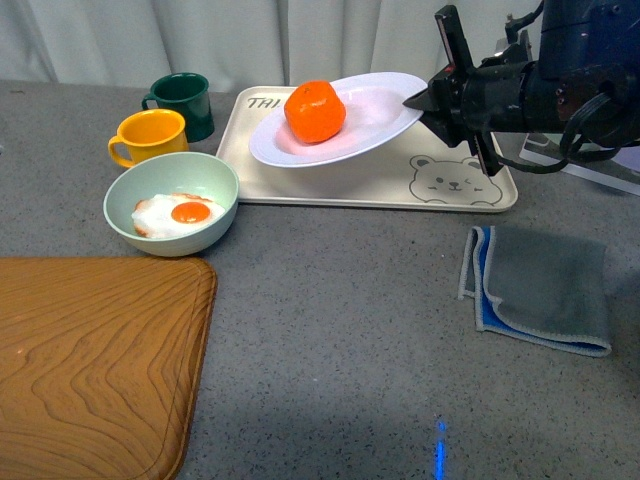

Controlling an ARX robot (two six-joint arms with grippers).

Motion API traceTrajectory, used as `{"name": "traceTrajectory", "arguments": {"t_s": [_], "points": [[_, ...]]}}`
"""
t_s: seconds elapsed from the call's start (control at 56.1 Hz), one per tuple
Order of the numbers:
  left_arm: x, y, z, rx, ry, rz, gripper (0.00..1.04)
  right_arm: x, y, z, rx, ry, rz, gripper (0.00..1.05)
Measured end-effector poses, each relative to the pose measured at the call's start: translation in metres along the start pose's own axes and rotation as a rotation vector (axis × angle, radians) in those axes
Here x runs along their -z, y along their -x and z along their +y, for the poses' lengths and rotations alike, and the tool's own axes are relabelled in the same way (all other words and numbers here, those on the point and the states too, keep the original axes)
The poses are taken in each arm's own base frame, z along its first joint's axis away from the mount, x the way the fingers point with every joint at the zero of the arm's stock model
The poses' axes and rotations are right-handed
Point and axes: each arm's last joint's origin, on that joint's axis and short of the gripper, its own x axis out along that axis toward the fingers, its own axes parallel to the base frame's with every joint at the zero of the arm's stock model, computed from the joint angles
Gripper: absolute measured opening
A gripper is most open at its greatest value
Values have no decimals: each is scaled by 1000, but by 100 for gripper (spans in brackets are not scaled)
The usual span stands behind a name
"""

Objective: Place orange and plate with both arms

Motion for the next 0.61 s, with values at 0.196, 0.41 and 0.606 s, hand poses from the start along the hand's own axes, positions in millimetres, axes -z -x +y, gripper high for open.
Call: {"name": "traceTrajectory", "arguments": {"t_s": [0.196,0.41,0.606], "points": [[0,0,0,0,0,0,98,2,-18,-5,42,15,12,1],[0,0,0,0,0,0,98,3,-16,-9,70,43,0,17],[0,0,0,0,0,0,98,5,8,-22,151,121,-48,53]]}}
